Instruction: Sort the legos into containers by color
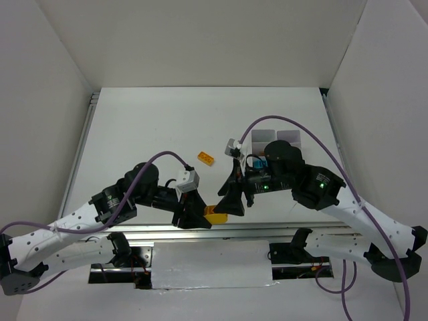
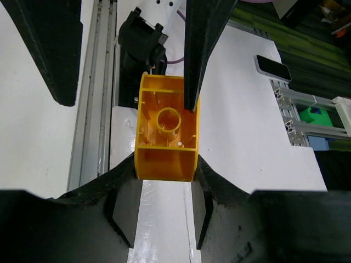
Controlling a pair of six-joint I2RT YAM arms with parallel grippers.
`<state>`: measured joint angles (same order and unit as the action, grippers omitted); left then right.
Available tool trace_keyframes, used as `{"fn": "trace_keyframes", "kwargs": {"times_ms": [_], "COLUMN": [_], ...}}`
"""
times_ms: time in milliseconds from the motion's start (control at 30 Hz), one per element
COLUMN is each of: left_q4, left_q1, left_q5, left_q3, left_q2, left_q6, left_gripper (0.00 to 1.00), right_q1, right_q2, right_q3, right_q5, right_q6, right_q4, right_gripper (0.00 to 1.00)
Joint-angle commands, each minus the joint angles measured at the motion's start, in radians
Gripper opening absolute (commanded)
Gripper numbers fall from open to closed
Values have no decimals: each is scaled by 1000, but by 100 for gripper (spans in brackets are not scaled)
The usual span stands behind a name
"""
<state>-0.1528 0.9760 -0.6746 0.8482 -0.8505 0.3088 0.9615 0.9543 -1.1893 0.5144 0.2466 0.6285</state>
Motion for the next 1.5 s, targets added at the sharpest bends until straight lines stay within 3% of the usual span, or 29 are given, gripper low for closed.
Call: {"fn": "trace_keyframes", "kwargs": {"times_ms": [0, 167, 533, 800, 867, 933, 1033, 1100, 1200, 1300, 1333, 1467], "left_q4": [49, 45, 58, 65, 62, 61, 59, 50, 26, -22, -43, -157], "left_q1": [6, 6, 6, 6, 6, 6, 6, 6, 6, 6, 6, 6], "left_q5": [0, -5, -6, -3, -3, -2, 18, 49, 101, 235, 351, 633], "left_q3": [23, 29, 25, 14, 17, 17, 17, 22, 37, 66, 90, 150], "left_q2": [22, -8, -9, 18, 14, 11, 11, 14, 24, 27, 25, 27], "left_q6": [-34, -34, -30, -23, -23, -25, -25, -27, -30, -5, 4, 61], "left_gripper": [0, 0, 0, 0, 0, 0, 0, 0, 1, 42, 98, 100], "right_q1": [2, 3, 2, 3, 2, 3, 3, 3, 3, 3, 2, 0], "right_q2": [14, -18, -14, 23, 21, 17, 3, -3, -3, -14, -32, -92], "right_q3": [-9, -1, 11, 17, 10, 11, 25, 42, 74, 120, 146, 221], "right_q5": [87, 23, 99, 104, 104, 107, 125, 130, 136, 151, 107, -159], "right_q6": [-36, 0, -1, -35, -52, -61, -75, -89, -119, -158, -162, -133], "right_q4": [56, 10, -1, 28, 53, 59, 51, 45, 30, -22, -38, -143], "right_gripper": [72, 76, 78, 70, 62, 39, 21, 0, 0, 0, 0, 0]}}
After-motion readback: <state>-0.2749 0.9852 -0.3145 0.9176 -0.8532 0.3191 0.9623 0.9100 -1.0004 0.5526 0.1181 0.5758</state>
